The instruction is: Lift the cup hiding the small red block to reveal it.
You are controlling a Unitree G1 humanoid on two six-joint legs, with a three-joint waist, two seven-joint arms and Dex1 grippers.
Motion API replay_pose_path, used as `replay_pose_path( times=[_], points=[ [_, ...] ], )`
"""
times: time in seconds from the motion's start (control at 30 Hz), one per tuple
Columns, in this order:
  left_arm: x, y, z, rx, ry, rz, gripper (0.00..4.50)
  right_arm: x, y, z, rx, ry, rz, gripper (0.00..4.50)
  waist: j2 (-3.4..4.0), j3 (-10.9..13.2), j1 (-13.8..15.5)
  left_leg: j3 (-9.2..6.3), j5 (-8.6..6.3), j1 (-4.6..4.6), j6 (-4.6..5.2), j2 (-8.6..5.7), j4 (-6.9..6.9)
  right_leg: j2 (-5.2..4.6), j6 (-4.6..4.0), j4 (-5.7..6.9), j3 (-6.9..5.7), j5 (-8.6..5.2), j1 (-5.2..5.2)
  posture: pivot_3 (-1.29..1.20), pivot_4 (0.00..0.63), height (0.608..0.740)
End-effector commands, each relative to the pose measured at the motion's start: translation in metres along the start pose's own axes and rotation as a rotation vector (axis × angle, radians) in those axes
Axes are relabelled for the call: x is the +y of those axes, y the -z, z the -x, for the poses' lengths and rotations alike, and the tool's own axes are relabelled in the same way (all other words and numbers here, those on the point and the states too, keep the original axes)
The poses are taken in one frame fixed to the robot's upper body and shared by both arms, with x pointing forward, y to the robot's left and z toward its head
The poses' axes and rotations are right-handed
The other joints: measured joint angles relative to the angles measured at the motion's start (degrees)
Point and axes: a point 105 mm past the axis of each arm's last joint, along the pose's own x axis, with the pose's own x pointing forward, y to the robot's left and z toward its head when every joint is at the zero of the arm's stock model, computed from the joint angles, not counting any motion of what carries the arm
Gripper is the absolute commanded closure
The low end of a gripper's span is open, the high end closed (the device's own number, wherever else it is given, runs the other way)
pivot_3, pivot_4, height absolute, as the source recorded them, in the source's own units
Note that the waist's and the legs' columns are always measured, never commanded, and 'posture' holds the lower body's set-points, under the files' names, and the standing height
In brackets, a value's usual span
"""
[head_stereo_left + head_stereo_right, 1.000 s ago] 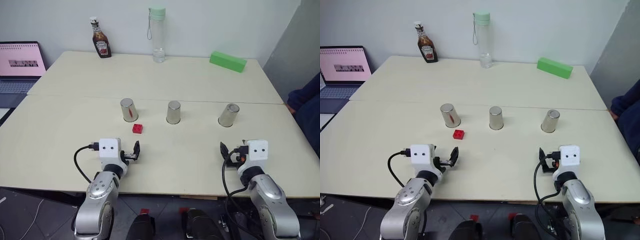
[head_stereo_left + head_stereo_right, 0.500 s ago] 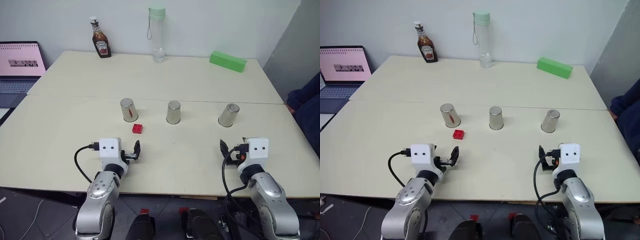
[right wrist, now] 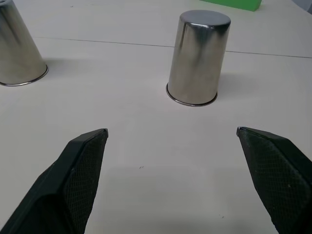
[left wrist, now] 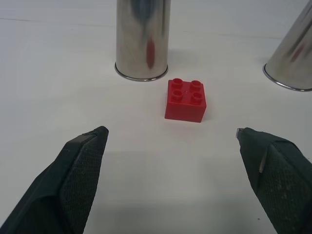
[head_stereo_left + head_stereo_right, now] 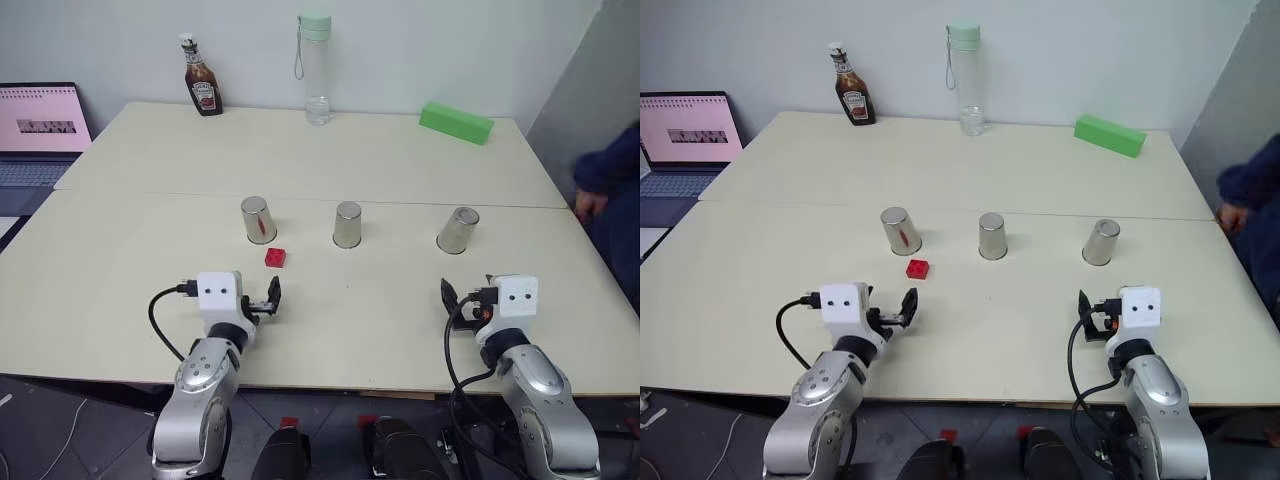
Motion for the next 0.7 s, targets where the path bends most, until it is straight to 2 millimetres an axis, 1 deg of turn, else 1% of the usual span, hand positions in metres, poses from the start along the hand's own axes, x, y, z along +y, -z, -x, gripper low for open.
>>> replay_pose_path(
  times=[0.03, 0.7],
  points=[
    [-0.0033, -0.0109, 0.0, -0.045, 0.012, -0.005, 0.01, -0.0048, -0.0166, 0.0028, -0.072, 0.018, 0.012, 0.0, 0.0, 0.0, 0.0, -0.01, 0.0, 0.0, 0.0, 0.0, 0.0, 0.0, 0.0, 0.0, 0.0, 0.0, 0.0, 0.0, 0.15, 0.74],
    [-0.0027, -0.0119, 0.0005, -0.047, 0.007, -0.009, 0.01, -0.0052, -0.0159, 0.002, -0.072, 0.016, 0.012, 0.0, 0.0, 0.0, 0.0, -0.01, 0.0, 0.0, 0.0, 0.0, 0.0, 0.0, 0.01, 0.0, 0.0, 0.01, 0.01, 0.0, 0.15, 0.74]
  ],
)
